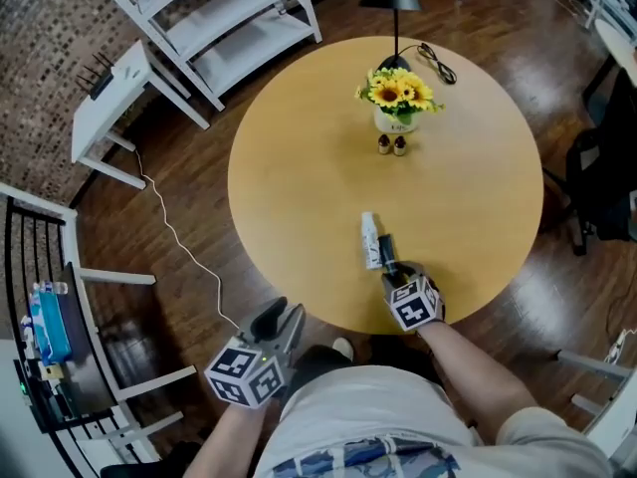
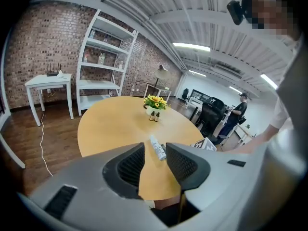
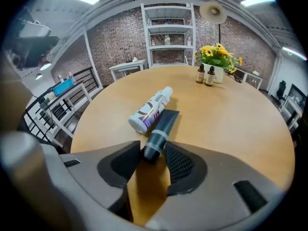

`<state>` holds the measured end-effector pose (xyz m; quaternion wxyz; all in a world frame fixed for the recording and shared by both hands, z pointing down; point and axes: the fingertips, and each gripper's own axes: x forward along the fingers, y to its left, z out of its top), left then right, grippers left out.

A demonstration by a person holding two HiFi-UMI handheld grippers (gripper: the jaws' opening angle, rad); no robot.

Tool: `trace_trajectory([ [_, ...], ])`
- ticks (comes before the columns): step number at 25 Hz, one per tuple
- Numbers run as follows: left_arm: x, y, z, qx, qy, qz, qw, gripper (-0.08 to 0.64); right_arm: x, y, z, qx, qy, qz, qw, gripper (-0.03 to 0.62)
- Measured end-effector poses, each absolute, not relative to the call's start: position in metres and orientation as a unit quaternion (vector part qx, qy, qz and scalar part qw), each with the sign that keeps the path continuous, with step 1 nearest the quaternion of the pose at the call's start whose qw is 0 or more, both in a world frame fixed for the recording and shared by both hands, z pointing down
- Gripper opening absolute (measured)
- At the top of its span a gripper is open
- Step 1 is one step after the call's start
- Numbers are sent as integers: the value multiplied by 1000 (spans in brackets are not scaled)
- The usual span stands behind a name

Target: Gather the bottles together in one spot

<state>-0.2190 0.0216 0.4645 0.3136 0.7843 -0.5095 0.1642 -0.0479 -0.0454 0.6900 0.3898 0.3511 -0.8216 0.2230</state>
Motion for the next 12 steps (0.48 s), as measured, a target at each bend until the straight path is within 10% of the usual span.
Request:
trace_trajectory([
  [12, -184, -23, 457, 845, -409, 172, 298, 115, 9, -28, 660, 449, -776, 268, 351, 129],
])
